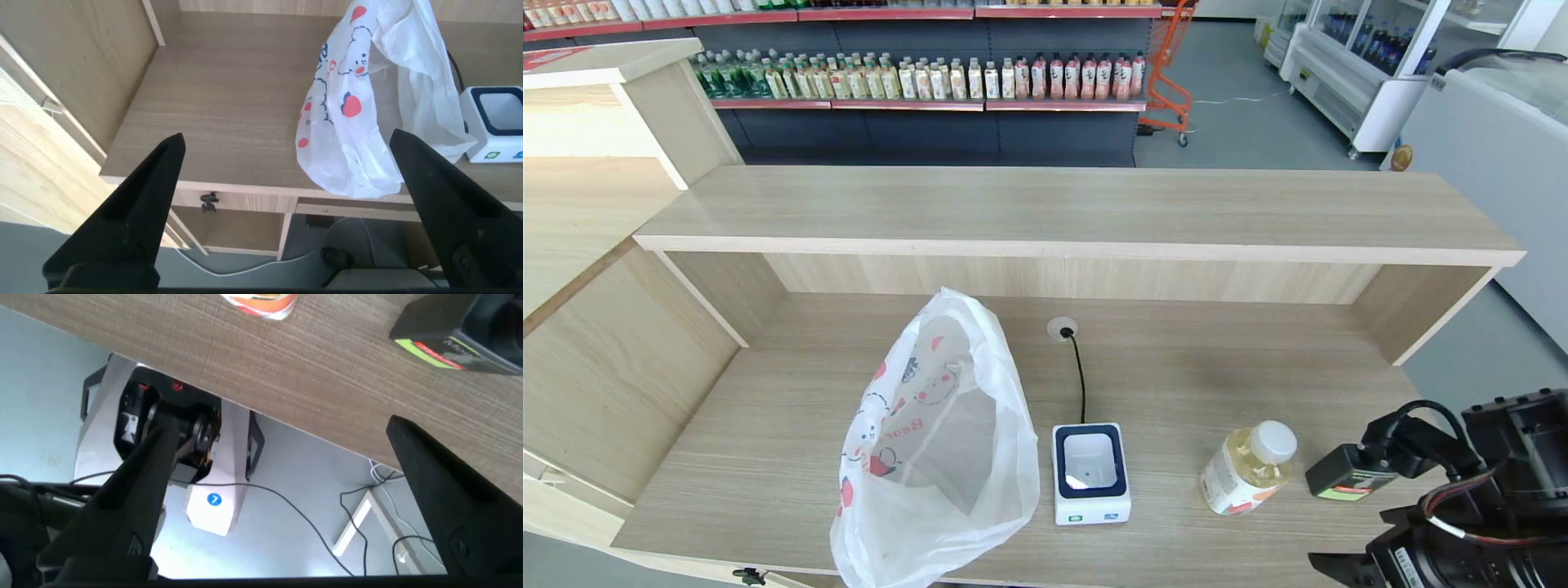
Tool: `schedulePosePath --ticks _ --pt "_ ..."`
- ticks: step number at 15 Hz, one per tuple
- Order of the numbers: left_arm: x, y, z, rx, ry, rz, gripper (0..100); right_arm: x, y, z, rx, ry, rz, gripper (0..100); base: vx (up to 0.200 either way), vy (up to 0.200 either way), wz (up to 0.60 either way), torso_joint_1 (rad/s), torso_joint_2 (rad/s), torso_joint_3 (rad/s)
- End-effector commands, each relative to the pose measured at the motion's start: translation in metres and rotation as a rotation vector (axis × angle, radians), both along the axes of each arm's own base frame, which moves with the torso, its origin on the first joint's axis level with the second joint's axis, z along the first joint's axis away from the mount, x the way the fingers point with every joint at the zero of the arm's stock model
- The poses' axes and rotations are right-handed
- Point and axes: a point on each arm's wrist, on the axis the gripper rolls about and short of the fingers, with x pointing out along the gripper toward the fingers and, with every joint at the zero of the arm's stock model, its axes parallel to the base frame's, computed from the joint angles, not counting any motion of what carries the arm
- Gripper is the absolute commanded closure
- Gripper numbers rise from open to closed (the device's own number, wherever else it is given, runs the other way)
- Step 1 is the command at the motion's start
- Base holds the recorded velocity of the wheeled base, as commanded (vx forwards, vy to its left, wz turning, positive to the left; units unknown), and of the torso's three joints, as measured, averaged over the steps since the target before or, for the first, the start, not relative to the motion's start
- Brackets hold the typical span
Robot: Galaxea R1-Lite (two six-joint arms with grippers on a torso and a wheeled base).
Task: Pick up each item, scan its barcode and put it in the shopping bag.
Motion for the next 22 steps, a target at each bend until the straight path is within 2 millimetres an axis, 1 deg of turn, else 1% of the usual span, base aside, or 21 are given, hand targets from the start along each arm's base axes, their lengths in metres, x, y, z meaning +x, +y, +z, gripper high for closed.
schedulePosePath --ticks 1,9,11,14,18,22 --pt "0.0 0.0 0.0 0.0 0.0 0.0 0 0.011 0.003 -0.017 -0.012 0.017 -0.003 0 0.0 0.0 0.0 0.0 0.0 0.0" --pt "0.0 0.0 0.0 0.0 0.0 0.0 0 0.033 0.024 -0.038 0.014 -0.051 0.058 0 0.0 0.0 0.0 0.0 0.0 0.0" --pt "0.0 0.0 0.0 0.0 0.0 0.0 0 0.038 0.025 -0.042 0.017 -0.061 0.058 0 0.0 0.0 0.0 0.0 0.0 0.0" --pt "0.0 0.0 0.0 0.0 0.0 0.0 0 0.048 0.035 -0.046 0.034 -0.122 0.08 0 0.0 0.0 0.0 0.0 0.0 0.0" --pt "0.0 0.0 0.0 0.0 0.0 0.0 0 0.054 0.045 -0.055 0.016 -0.174 0.078 0 0.0 0.0 0.0 0.0 0.0 0.0" --pt "0.0 0.0 0.0 0.0 0.0 0.0 0 0.064 0.051 -0.064 0.015 -0.21 0.066 0 0.0 0.0 0.0 0.0 0.0 0.0"
